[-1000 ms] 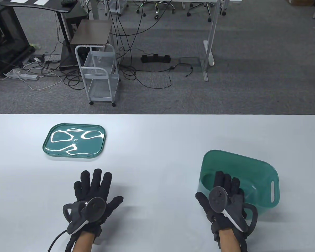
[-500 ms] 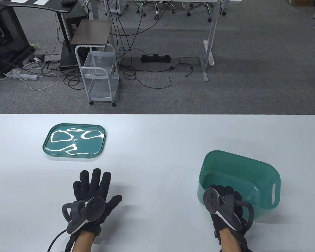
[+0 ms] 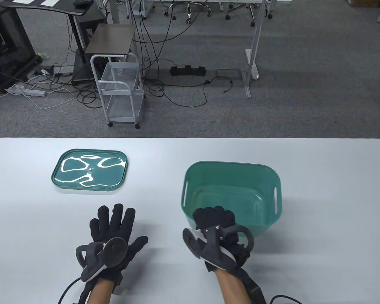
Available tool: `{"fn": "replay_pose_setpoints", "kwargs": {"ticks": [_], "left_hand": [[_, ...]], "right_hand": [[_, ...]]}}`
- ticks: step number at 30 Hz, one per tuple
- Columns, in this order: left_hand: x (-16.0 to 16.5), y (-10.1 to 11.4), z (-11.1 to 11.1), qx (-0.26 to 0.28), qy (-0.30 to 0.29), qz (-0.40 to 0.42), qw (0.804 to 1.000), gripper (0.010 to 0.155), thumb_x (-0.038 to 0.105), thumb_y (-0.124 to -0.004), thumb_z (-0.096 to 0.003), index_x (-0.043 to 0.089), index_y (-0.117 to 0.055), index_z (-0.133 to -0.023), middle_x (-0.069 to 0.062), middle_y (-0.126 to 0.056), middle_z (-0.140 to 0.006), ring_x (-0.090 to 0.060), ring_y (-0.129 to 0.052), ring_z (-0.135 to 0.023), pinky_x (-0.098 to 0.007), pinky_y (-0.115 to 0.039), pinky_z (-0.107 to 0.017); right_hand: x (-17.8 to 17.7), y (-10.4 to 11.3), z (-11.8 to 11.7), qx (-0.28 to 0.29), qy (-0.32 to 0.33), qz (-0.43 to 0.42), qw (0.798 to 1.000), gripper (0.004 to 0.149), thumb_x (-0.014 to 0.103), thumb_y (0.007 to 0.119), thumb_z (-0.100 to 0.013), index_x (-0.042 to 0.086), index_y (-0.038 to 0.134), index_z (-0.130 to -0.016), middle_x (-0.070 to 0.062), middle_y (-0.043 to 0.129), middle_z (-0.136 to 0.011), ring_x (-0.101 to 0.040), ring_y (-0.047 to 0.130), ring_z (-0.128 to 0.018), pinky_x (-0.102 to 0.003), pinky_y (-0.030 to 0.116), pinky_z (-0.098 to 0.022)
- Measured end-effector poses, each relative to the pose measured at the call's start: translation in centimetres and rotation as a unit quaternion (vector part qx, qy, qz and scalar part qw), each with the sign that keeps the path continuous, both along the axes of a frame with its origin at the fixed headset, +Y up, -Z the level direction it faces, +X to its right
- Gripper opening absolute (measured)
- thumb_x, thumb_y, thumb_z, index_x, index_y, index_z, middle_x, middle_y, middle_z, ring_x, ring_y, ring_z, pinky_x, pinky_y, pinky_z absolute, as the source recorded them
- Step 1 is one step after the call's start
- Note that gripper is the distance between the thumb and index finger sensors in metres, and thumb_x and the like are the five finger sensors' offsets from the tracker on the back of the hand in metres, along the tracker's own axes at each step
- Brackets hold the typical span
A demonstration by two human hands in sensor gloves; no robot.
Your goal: Cover the plastic storage box
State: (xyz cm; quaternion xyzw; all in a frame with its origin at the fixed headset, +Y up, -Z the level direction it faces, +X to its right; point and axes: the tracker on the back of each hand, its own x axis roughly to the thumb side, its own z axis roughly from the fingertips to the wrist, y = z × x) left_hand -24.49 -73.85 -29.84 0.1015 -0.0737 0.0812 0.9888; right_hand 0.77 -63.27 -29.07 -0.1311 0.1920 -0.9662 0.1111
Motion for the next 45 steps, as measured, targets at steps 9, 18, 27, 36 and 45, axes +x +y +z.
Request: {"fn": "replay_pose_setpoints", "kwargs": {"ticks": [9, 18, 27, 36, 45], "left_hand": [[-0.1, 0.0, 0.0, -0.004, 0.004, 0.001, 1.000, 0.090, 0.075, -0.069, -0.0464, 0.033, -0.038, -0.120, -0.008, -0.031, -0.130, -0.051, -0.016, -0.116, -0.072, -0.022, -0.076], [-0.5, -0.1, -0.2, -0.015, 0.011, -0.001, 1.000, 0.090, 0.073, -0.071, -0.0465, 0.033, -0.039, -0.120, -0.008, -0.032, -0.130, -0.051, -0.018, -0.116, -0.072, -0.022, -0.076], [-0.8, -0.1, -0.1, -0.017, 0.014, 0.003, 1.000, 0.089, 0.072, -0.072, -0.0465, 0.032, -0.040, -0.120, -0.009, -0.032, -0.129, -0.052, -0.018, -0.115, -0.072, -0.022, -0.076], [-0.9, -0.1, 0.0, -0.017, 0.015, 0.002, 1.000, 0.089, 0.072, -0.072, -0.0466, 0.032, -0.040, -0.120, -0.009, -0.032, -0.129, -0.052, -0.018, -0.115, -0.072, -0.022, -0.076], [-0.9, -0.1, 0.0, -0.017, 0.017, 0.003, 1.000, 0.089, 0.072, -0.072, -0.0465, 0.032, -0.040, -0.120, -0.009, -0.032, -0.129, -0.052, -0.018, -0.115, -0.072, -0.022, -0.075]], "right_hand": [[-7.6, -1.5, 0.3, -0.030, 0.059, -0.004, 0.998, 0.045, 0.036, 0.083, -0.033, 0.026, 0.078, -0.077, 0.003, 0.097, -0.069, -0.024, 0.093, -0.053, -0.043, 0.075, -0.048], [-8.3, -5.6, -0.2, -0.059, 0.051, -0.014, 0.997, 0.045, 0.038, 0.082, -0.034, 0.026, 0.077, -0.078, 0.004, 0.097, -0.069, -0.022, 0.094, -0.051, -0.041, 0.077, -0.046], [-7.7, -4.2, -0.7, -0.179, 0.054, -0.064, 0.980, 0.074, 0.051, 0.074, -0.046, 0.013, 0.057, -0.107, -0.018, 0.075, -0.106, -0.043, 0.079, -0.087, -0.057, 0.065, -0.063], [2.6, 3.2, 0.2, -0.050, -0.010, -0.197, 0.979, 0.093, 0.070, 0.064, -0.046, 0.016, 0.036, -0.117, -0.025, 0.038, -0.125, -0.058, 0.036, -0.109, -0.070, 0.039, -0.073], [14.4, 0.1, 0.3, -0.040, -0.171, -0.246, 0.953, 0.093, 0.073, 0.061, -0.047, 0.021, 0.031, -0.119, -0.020, 0.027, -0.128, -0.050, 0.016, -0.113, -0.071, 0.027, -0.074]]}}
